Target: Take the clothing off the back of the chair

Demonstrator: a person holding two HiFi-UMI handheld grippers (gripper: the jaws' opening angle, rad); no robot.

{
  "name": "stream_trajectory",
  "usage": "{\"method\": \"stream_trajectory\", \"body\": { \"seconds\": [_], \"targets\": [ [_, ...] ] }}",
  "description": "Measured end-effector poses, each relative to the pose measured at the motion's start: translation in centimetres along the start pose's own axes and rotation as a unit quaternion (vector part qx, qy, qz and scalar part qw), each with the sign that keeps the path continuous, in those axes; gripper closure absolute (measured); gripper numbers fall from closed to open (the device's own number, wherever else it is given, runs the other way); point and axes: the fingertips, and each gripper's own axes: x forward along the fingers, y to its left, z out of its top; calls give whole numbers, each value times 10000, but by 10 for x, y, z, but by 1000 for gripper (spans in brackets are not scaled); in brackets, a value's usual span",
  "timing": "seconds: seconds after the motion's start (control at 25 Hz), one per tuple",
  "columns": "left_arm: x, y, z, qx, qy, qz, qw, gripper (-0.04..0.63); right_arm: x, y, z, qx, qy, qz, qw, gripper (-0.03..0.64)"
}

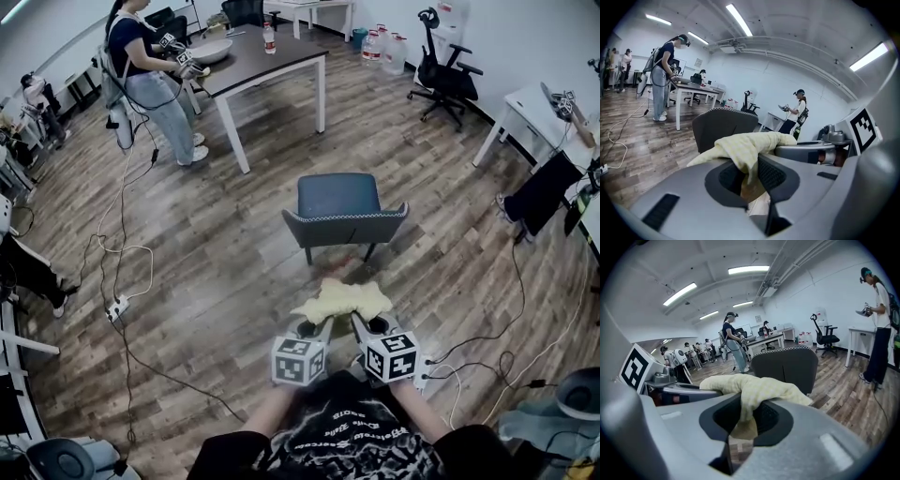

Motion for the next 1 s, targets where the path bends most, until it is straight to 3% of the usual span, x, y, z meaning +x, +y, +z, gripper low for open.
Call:
{"method": "stream_trajectory", "body": {
  "seconds": [0.4, 1.0],
  "targets": [
    [5, -8, -18, 76, 248, -150, 9996, 526, -12, -5, -23, 169, 74, -133, 9997, 555],
    [3, -14, -16, 250, 167, -227, 9993, 526, -18, -6, -22, 161, -131, -238, 9995, 555]
  ]
}}
